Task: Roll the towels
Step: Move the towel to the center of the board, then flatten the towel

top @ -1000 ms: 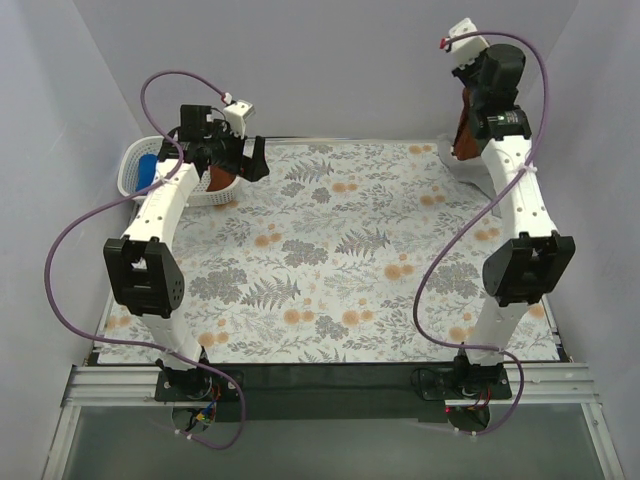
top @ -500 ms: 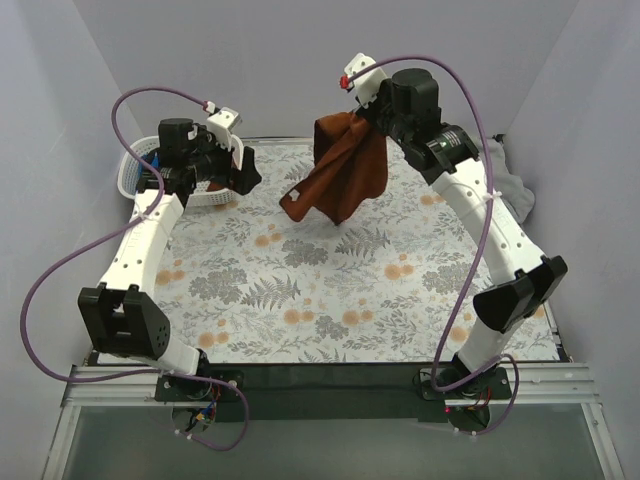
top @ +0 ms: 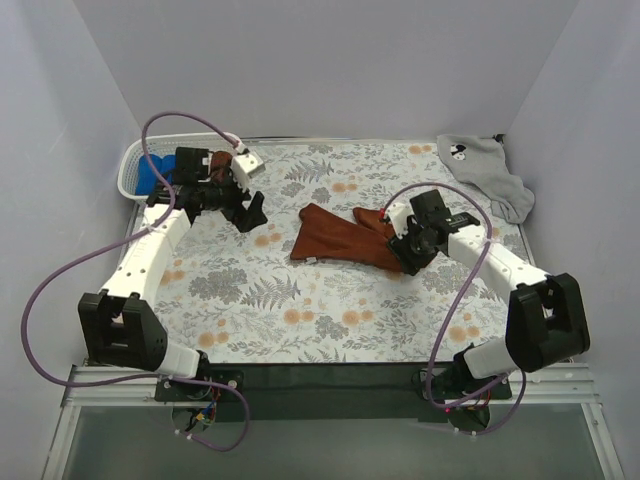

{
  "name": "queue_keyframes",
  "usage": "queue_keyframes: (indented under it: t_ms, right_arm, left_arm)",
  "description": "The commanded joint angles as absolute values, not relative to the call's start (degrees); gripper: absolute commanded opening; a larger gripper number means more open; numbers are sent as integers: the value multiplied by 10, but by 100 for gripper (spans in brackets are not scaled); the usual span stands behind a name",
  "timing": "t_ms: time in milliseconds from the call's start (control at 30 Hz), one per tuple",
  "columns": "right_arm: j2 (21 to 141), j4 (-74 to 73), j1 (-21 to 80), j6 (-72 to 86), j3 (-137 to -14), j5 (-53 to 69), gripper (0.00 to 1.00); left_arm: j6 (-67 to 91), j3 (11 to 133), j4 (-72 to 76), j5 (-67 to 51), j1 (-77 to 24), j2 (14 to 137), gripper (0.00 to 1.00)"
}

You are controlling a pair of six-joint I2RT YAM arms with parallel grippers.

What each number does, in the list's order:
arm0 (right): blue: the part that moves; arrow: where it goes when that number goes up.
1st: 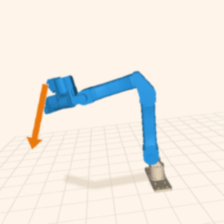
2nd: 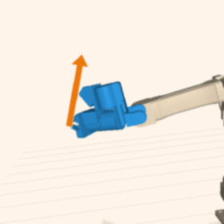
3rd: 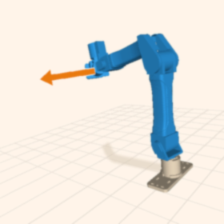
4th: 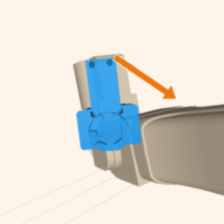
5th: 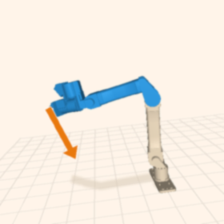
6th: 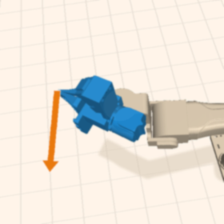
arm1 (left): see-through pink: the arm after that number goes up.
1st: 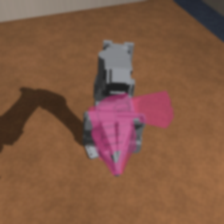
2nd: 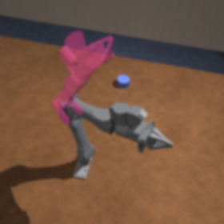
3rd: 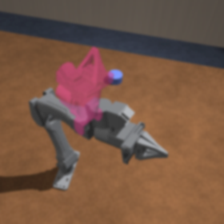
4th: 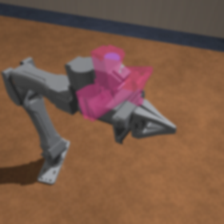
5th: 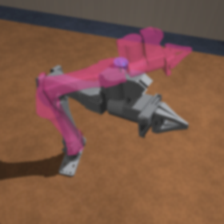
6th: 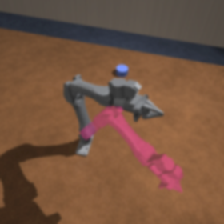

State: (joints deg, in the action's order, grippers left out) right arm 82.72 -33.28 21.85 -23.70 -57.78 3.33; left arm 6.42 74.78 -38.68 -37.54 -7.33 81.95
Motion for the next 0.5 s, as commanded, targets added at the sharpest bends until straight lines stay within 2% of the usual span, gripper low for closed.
queue_keyframes:
  t_ms: [0, 133, 300, 467]
  right_arm:
    - [735, -345, 201, -248, -562, 119, 52]
    - [718, -356, 154, -271, -586, 137, 48]
    - [792, -361, 120, -273, -658, 145, 41]
    - [887, -374, 113, -261, -726, 138, 37]
  left_arm:
    - [-55, 734, -462, -411, -115, 825, 71]
    - [-111, 690, -464, -390, -179, 838, 61]
    - [-146, 692, -443, -353, -245, 912, 57]
    - [-172, 694, -388, -320, -267, 972, 55]
